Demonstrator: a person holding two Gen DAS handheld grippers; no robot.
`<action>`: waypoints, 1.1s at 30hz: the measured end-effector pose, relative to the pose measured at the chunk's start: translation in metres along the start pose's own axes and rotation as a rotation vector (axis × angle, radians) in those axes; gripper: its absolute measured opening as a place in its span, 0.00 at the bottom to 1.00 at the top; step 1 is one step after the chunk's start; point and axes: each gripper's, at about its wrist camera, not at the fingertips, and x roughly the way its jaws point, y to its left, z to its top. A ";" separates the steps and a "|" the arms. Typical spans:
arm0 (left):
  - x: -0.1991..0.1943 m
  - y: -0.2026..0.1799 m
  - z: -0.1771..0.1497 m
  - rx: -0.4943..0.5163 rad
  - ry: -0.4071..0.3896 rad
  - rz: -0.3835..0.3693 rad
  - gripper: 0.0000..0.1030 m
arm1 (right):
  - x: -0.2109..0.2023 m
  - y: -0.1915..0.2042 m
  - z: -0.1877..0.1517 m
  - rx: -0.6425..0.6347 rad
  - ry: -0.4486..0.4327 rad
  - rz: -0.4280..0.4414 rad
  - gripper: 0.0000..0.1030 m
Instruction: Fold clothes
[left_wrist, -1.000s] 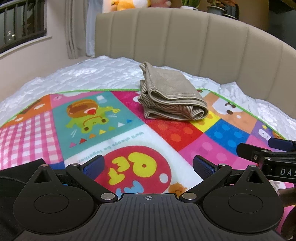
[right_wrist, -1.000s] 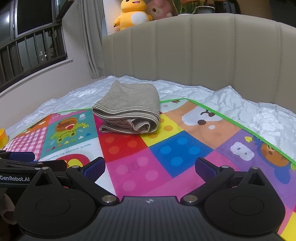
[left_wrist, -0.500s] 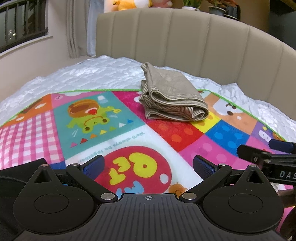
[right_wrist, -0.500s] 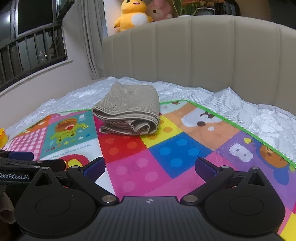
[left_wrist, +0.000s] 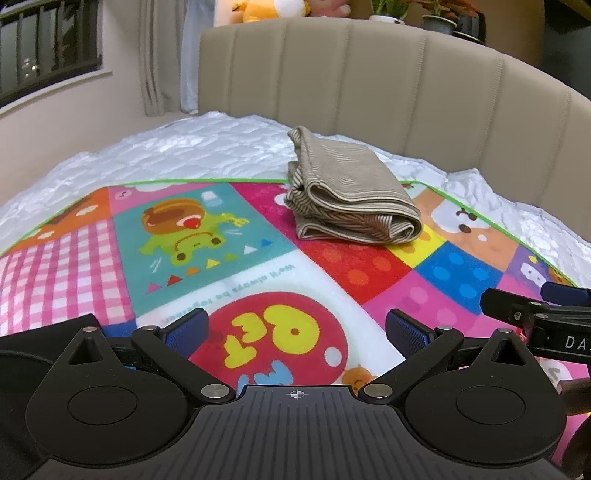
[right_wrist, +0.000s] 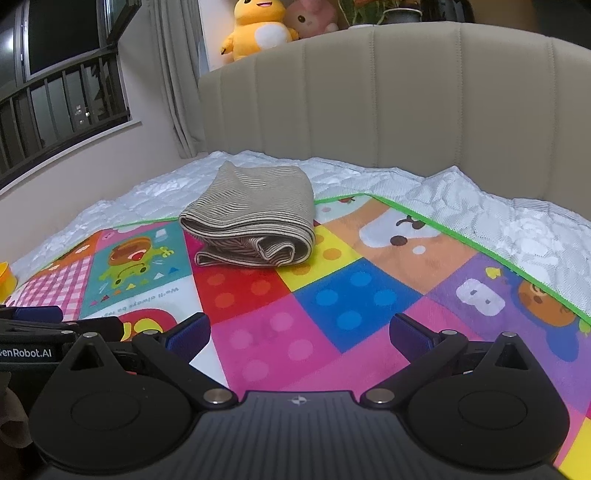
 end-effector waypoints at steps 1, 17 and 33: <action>0.000 0.000 0.000 0.001 0.001 0.001 1.00 | 0.000 0.000 0.000 0.000 -0.001 0.000 1.00; 0.001 0.001 0.000 -0.006 0.010 0.000 1.00 | 0.002 0.002 -0.001 -0.010 0.013 0.008 1.00; 0.003 0.002 0.000 -0.007 0.016 0.003 1.00 | 0.002 0.002 -0.001 -0.004 0.006 0.011 1.00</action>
